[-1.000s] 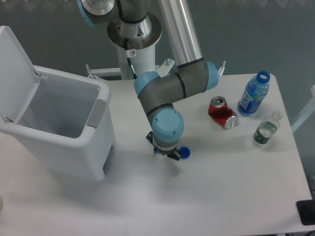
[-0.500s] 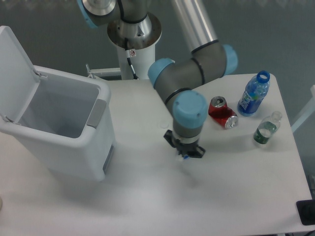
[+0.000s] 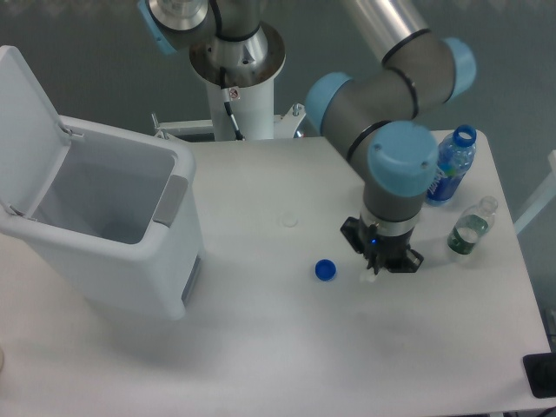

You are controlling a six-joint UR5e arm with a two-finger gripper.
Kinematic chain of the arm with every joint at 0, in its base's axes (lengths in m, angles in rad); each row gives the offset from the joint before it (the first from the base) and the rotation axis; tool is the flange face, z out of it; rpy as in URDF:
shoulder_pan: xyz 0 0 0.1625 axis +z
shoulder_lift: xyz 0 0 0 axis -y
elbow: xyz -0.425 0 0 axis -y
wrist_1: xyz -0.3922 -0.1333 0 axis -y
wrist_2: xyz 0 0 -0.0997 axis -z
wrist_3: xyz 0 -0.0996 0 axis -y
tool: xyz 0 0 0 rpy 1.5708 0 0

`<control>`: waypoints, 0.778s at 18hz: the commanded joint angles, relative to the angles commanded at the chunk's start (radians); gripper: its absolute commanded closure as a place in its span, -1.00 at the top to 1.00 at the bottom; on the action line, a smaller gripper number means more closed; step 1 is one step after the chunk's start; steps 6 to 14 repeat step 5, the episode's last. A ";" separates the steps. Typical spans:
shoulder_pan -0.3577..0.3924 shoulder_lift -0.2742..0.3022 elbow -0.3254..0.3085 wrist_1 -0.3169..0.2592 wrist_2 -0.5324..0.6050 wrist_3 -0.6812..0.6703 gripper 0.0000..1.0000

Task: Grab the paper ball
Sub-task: 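Lift the held paper ball up off the table and move it away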

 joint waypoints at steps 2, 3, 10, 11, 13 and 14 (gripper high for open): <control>0.002 0.009 0.003 -0.015 0.000 0.006 -1.00; 0.002 0.011 0.003 -0.018 0.000 0.008 -1.00; 0.002 0.012 0.002 -0.020 0.001 0.015 -1.00; 0.002 0.012 0.002 -0.020 0.001 0.015 -1.00; 0.002 0.012 0.002 -0.020 0.001 0.015 -1.00; 0.002 0.012 0.002 -0.020 0.001 0.015 -1.00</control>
